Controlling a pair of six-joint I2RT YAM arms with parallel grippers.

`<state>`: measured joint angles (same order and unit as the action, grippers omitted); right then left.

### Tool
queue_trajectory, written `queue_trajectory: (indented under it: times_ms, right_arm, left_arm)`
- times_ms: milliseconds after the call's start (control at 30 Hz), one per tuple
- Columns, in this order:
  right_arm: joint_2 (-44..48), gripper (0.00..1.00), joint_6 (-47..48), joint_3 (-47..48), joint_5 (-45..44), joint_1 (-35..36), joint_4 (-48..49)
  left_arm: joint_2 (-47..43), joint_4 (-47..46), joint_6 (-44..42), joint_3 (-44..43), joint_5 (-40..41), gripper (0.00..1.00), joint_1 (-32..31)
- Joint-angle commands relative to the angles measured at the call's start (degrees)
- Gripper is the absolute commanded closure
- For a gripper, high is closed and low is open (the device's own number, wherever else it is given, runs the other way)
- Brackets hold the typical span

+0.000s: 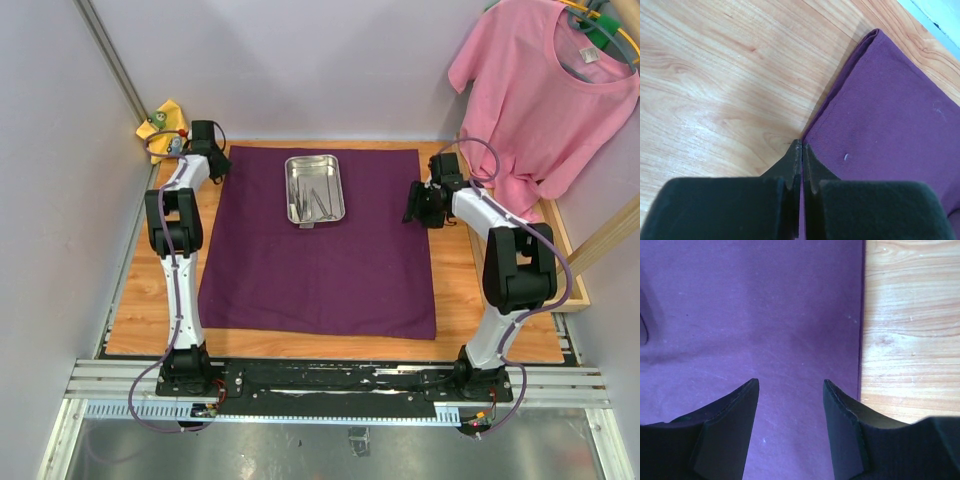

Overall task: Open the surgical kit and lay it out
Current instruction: Smooth out the surgical kit at the center of the board, then move the container from the surgical kit.

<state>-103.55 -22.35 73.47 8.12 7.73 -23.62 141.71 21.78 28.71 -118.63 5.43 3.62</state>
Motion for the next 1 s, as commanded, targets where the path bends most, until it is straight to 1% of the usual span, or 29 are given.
queue_trajectory:
  times_ms: [0, 67, 133, 167, 200, 233, 300, 367, 500, 667, 767, 900, 933, 967]
  right_arm:
    - [-0.5, 0.44, -0.4, 2.0, 3.3, 0.5, 2.4]
    - [-0.3, 0.43, 0.5, 4.0, 3.0, 3.1, 2.3]
    - [-0.5, 0.41, 1.4, 6.3, 2.0, 6.2, 2.0]
    - [-1.0, 0.4, 2.0, 7.7, 1.7, 7.6, 2.0]
    - [-1.9, 0.4, 2.6, 9.4, 1.1, 9.2, 1.6]
    - [-3.0, 0.4, 3.2, 11.5, 0.3, 10.6, 0.7]
    - [-5.3, 0.42, 4.3, 16.0, -0.9, 13.3, -0.6]
    - [-8.0, 0.43, 5.5, 19.5, -2.6, 15.9, -1.1]
    - [-15.3, 0.42, 7.4, 26.9, -8.8, 20.7, -4.1]
    - [-21.2, 0.42, 6.9, 33.5, -13.6, 23.1, -6.9]
    - [-24.1, 0.42, 6.7, 37.0, -15.1, 24.0, -9.2]
    - [-25.7, 0.5, 5.9, 38.1, -16.3, 24.9, -11.1]
    - [-25.6, 0.53, 5.6, 37.4, -16.3, 25.0, -11.2]
    - [-25.3, 0.58, 5.3, 36.7, -16.4, 25.3, -11.3]
  left_arm:
    - [-0.2, 0.4, 0.0, 0.2, -2.2, 0.99, 0.0]
    - [-4.1, -2.0, 0.4, 4.0, -3.6, 0.86, 0.0]
    - [-8.0, -3.9, 0.3, 7.0, -4.7, 0.68, -0.1]
    - [-9.5, -3.9, 0.1, 7.4, -4.4, 0.61, -0.3]
    - [-10.5, -3.3, -0.3, 7.1, -3.9, 0.56, -0.5]
    - [-11.4, -2.4, -0.5, 6.5, -3.3, 0.54, -0.7]
    - [-13.3, -0.9, -0.6, 6.1, -3.2, 0.53, -0.7]
    - [-15.8, -1.5, -0.1, 7.9, -3.9, 0.52, -0.7]
    - [-21.6, -4.0, 0.9, 16.3, -5.7, 0.51, -1.2]
    - [-28.9, -9.2, 2.8, 28.5, -7.2, 0.51, -2.0]
    - [-30.7, -10.3, 2.7, 32.6, -7.3, 0.51, -2.5]
    - [-33.0, -11.0, 2.7, 36.6, -7.5, 0.51, -3.0]
    - [-33.7, -11.4, 2.7, 37.5, -7.5, 0.51, -3.1]
    - [-34.3, -11.6, 2.8, 38.1, -7.6, 0.51, -3.3]
